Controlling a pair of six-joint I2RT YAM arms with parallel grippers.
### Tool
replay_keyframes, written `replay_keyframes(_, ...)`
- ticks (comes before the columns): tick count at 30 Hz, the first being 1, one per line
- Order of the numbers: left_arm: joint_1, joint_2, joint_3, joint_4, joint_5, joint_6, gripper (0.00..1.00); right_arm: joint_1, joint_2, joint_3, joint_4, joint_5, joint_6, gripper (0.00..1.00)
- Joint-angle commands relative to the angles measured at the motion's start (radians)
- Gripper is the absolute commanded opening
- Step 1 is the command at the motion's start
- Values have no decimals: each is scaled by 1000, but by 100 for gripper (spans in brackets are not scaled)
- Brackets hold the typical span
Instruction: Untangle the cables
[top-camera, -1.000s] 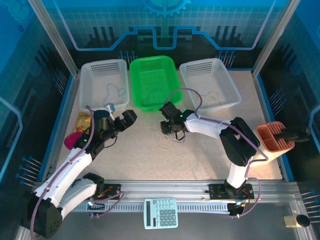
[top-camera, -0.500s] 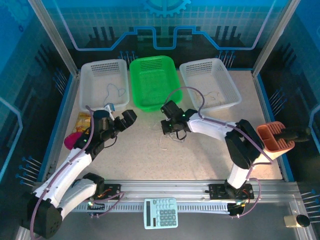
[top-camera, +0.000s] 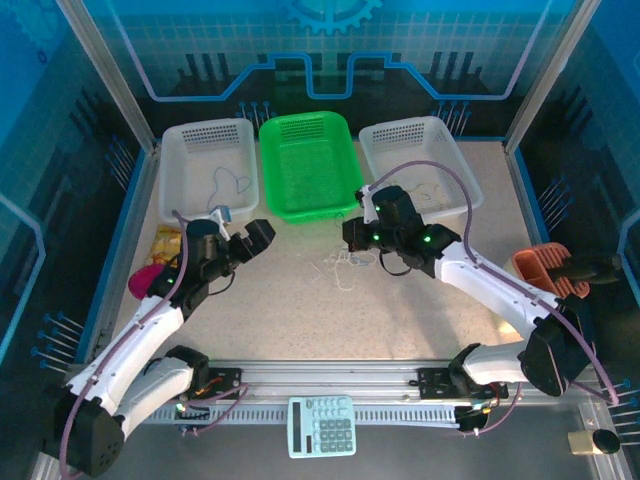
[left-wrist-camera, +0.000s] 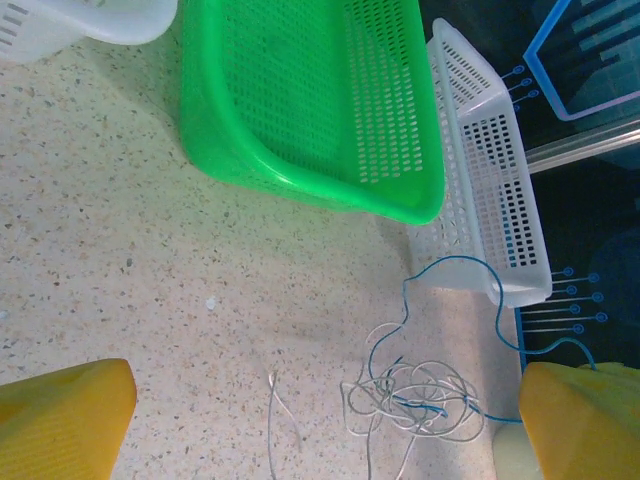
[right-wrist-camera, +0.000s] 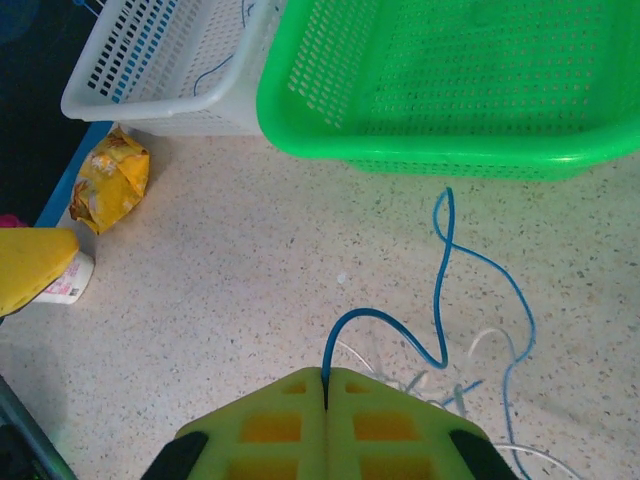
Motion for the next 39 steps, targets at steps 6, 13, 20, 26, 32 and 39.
replay_keyframes(6, -21, 53, 43, 59, 121, 25, 99, -19, -35, -28, 49, -88, 23, 0)
replay_keyframes(13, -133, 146, 14, 104, 144, 146, 95, -22, -62, -50, 72, -98, 40, 0)
replay_keyframes(20, -254, 247, -6, 244, 131, 204, 88, -30, -85, -62, 96, -132, 77, 0)
replay_keyframes(26, -340, 362, 64, 262, 120, 281, 81, -29, -89, -74, 122, -154, 102, 0)
replay_keyframes(32, -396, 431, 76, 338, 103, 312, 74, -30, -88, -72, 125, -162, 112, 0)
replay_keyframes(39, -414, 507, 100, 371, 72, 314, 67, -29, -102, -82, 139, -179, 136, 0)
